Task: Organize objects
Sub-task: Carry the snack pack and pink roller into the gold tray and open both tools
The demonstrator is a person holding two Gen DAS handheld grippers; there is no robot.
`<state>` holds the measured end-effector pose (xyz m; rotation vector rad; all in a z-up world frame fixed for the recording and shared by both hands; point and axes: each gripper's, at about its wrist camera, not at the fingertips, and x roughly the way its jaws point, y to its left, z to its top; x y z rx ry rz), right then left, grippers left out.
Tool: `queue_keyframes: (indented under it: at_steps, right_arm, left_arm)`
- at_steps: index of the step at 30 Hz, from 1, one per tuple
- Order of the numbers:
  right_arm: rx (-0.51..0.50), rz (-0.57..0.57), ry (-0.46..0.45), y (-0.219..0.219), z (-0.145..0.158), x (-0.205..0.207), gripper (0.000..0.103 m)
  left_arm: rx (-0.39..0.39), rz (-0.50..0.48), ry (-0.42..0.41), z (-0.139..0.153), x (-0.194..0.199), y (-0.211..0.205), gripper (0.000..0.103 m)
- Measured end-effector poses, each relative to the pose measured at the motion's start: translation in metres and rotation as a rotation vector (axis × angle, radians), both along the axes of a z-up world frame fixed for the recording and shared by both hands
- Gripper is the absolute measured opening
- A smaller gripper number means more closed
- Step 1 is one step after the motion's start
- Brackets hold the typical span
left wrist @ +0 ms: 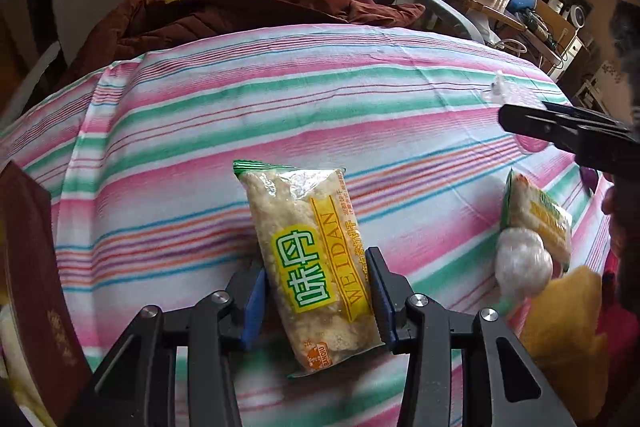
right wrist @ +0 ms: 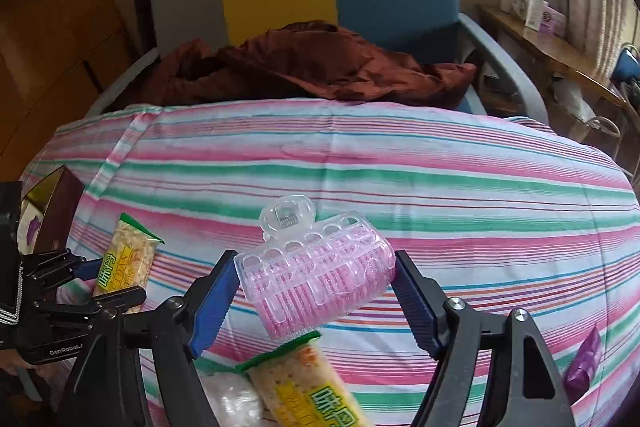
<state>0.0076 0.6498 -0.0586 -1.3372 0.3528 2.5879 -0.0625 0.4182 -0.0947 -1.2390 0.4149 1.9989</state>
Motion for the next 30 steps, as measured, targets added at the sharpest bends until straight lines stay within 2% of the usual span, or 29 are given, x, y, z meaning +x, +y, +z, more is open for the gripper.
queue_keyframes:
  at_steps: [5,9,18,23,30]
  right_arm:
    - [0.019,0.022,-0.043,-0.01,-0.01,-0.005,0.077]
    - [0.026,0.036,-0.047,-0.023,0.0,-0.008,0.077]
    - [0.053,0.088,-0.054,-0.085,0.027,-0.008,0.077]
    - [0.041,0.117,-0.045,-0.124,0.041,-0.01,0.077]
    - [-0.006,0.181,-0.005,-0.189,0.057,-0.021,0.077]
  left_arm:
    - [0.019,0.04,-0.022,0.002,0.009,-0.021,0.044]
    - [0.035,0.06,-0.034,0.009,0.015,-0.043,0.044]
    - [0.137,0.053,0.018,0.056,0.037,-0.084,0.044]
    - [0.189,0.078,0.037,0.077,0.043,-0.124,0.044]
    - [0.263,0.186,0.066,0.102,0.039,-0.203,0.044]
